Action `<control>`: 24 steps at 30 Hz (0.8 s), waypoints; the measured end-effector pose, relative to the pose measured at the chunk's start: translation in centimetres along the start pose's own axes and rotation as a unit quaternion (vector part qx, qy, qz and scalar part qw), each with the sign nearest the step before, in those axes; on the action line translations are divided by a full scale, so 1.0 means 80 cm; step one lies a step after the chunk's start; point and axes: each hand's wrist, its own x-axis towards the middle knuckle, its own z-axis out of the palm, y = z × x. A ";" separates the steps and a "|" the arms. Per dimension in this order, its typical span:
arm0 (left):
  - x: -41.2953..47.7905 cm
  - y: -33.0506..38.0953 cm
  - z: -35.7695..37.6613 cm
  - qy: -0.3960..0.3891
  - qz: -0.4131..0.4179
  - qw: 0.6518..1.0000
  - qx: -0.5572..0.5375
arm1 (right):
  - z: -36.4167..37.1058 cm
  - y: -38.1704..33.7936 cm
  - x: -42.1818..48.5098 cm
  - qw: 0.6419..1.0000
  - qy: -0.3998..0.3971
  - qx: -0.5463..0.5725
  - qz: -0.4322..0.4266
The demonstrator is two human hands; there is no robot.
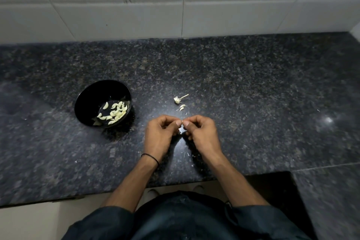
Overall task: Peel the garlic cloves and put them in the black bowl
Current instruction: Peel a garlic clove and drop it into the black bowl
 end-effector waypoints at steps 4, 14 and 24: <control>-0.004 0.004 -0.001 -0.007 -0.002 1.000 0.029 | 0.001 0.002 0.001 0.999 0.017 -0.026 -0.010; -0.006 0.012 0.002 -0.007 -0.064 0.998 -0.025 | 0.002 0.001 0.001 1.000 0.022 -0.018 -0.014; -0.011 0.016 -0.004 0.047 0.268 0.919 0.287 | -0.001 -0.017 -0.008 0.994 0.003 0.063 0.091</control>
